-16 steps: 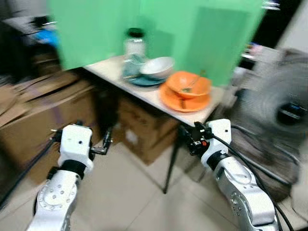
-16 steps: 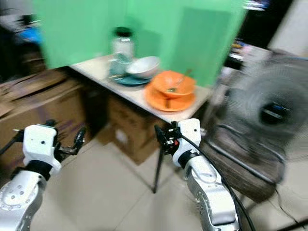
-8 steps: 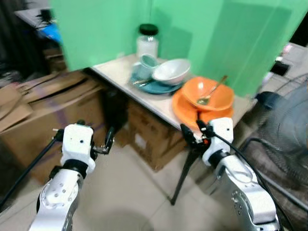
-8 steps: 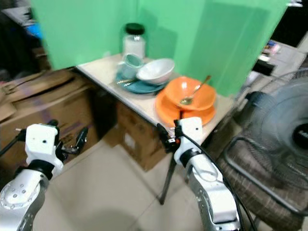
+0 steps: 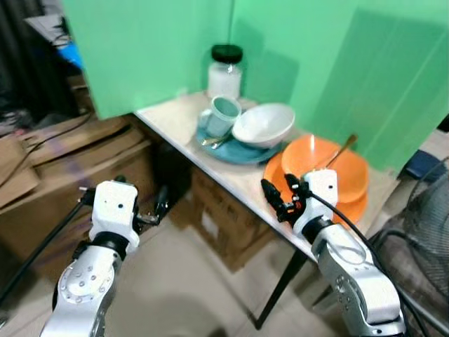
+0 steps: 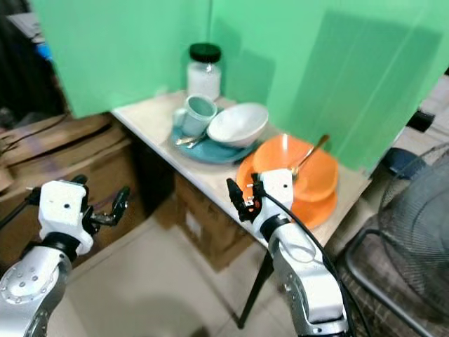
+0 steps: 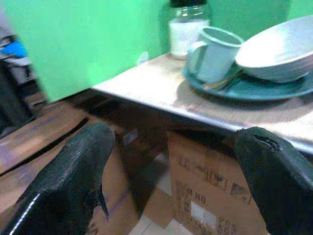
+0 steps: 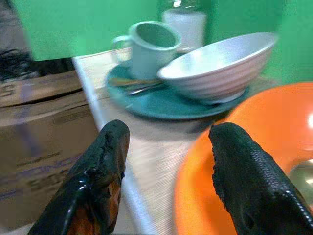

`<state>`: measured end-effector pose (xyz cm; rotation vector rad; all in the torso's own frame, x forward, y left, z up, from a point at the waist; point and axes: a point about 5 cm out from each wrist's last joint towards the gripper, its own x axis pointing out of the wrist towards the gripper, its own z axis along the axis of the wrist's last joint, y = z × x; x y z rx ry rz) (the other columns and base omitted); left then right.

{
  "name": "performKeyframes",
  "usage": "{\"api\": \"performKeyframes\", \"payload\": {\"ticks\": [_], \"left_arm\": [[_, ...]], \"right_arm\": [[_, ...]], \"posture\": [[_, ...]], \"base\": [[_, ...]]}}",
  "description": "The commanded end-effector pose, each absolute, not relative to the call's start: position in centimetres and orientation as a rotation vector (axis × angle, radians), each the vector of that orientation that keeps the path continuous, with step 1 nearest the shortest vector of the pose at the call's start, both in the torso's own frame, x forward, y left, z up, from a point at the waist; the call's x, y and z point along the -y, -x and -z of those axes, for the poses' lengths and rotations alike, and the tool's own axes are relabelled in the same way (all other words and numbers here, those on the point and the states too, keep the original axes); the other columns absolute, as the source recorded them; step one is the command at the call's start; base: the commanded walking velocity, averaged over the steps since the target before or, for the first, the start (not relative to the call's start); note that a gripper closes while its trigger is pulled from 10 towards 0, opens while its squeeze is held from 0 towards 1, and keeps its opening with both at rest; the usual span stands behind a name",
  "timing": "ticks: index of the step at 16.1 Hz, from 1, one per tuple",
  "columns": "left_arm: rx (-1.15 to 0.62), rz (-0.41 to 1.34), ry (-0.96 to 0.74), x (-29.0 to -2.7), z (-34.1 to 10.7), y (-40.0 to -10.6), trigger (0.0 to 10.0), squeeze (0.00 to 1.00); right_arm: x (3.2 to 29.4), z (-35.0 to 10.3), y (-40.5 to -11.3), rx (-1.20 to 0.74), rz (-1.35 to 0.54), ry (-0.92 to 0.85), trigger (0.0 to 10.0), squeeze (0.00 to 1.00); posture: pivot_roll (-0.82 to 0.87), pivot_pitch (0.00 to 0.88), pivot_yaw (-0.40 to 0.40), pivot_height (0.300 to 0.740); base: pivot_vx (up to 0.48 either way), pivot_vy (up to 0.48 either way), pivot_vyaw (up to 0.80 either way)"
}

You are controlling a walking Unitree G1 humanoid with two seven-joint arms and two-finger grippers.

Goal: Setting the table

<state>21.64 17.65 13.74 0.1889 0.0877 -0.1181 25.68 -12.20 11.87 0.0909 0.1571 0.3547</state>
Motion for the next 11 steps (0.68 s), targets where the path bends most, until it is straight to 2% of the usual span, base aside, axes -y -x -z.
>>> {"api": "performKeyframes", "payload": {"ticks": [1, 5, 8, 11], "left_arm": [[-0.076, 0.14, -0.184, -17.0, -14.0, -21.8, 10.0, 0.0], [-0.074, 0.151, -0.193, -16.9, -14.0, -21.8, 10.0, 0.0], [-0.063, 0.227, -0.189, -15.9, -14.1, -21.6, 10.0, 0.0], [-0.069, 0.264, -0.199, -15.4, -13.9, -21.6, 10.0, 0.0]], "right_arm": [[13.2, -11.9, -25.7, -0.154, -0.32, -0.074, 10.0, 0.0], [13.3, -12.4, -25.8, -0.124, -0.331, -0.074, 10.0, 0.0], [14.6, -15.1, -26.5, -0.002, -0.425, -0.014, 10.0, 0.0], [16.0, -16.5, -27.4, 0.036, -0.476, 0.044, 10.0, 0.0]], "posture": [[0.14, 0.0, -0.03, 0.74], [0.14, 0.0, -0.033, 0.74], [0.13, 0.0, -0.034, 0.74], [0.13, 0.0, -0.036, 0.74]], "base": [[0.465, 0.0, 0.0], [0.461, 0.0, 0.0], [0.0, 0.0, 0.0], [0.0, 0.0, 0.0]]}}
